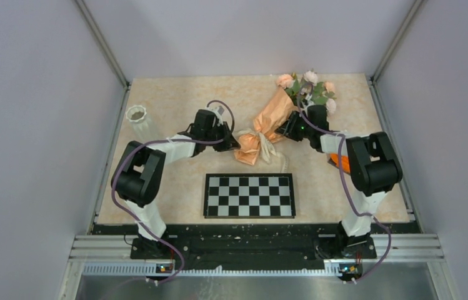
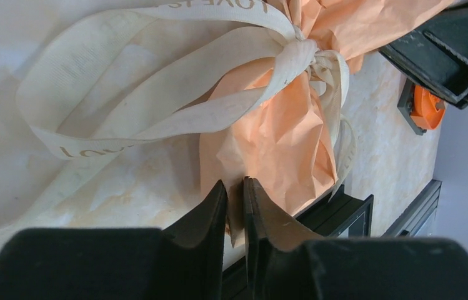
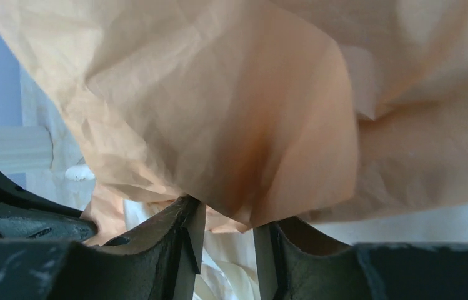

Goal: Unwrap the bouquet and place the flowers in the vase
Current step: Adjust the fake flower at the center of the board.

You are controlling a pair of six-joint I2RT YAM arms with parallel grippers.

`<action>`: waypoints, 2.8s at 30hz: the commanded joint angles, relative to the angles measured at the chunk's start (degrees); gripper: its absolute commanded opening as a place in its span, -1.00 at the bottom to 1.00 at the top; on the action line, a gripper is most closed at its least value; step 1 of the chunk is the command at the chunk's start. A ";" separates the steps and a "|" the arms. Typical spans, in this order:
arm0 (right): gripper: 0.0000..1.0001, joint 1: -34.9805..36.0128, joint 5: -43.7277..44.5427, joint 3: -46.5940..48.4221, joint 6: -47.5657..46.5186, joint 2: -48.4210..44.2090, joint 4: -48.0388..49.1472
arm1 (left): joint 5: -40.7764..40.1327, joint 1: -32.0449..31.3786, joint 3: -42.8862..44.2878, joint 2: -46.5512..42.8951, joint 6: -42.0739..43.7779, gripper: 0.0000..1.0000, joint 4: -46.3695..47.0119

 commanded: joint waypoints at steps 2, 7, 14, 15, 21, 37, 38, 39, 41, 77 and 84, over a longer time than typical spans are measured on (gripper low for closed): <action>-0.33 2.02 -3.90 5.77 -4.05 3.76 1.18 | 1.44 -2.26 -0.94 0.64 -0.84 -0.71 4.07; -0.37 4.36 -4.39 10.67 -6.30 7.76 -1.61 | 0.00 -3.71 -3.74 -1.26 -1.33 -0.78 4.63; -0.37 8.57 -5.40 18.51 -9.96 12.87 -5.78 | -0.21 -4.47 -7.87 -2.71 -2.71 -0.81 6.41; -0.37 9.11 -5.58 19.60 -10.37 13.65 -6.42 | -0.49 -4.59 -8.32 -3.02 -2.84 -0.81 6.42; -0.38 11.75 -5.82 25.38 -12.26 17.52 -9.10 | -2.33 -4.82 -10.94 -5.41 -3.89 -0.82 7.39; -0.19 11.92 2.99 23.65 -19.22 8.06 -17.72 | -3.21 -6.79 -8.14 -5.55 -5.52 -0.71 7.89; -0.16 11.92 3.80 23.14 -19.73 6.86 -17.81 | -3.37 -6.79 -8.13 -6.02 -5.30 -0.65 7.28; -0.09 11.87 4.58 22.56 -20.33 5.62 -18.57 | -3.61 -6.83 -8.08 -6.65 -5.02 -0.54 6.69; 0.00 11.84 6.12 21.40 -21.05 3.13 -20.11 | -4.36 -6.84 -8.12 -8.04 -4.31 -0.38 5.27; 0.42 12.20 5.40 -12.14 -6.30 -28.40 -16.27 | -10.90 3.05 -20.52 -27.17 1.94 0.88 -7.02; 0.38 12.54 5.72 -13.35 -6.21 -25.34 -13.13 | -9.21 4.41 -19.84 -23.50 1.48 0.59 -5.02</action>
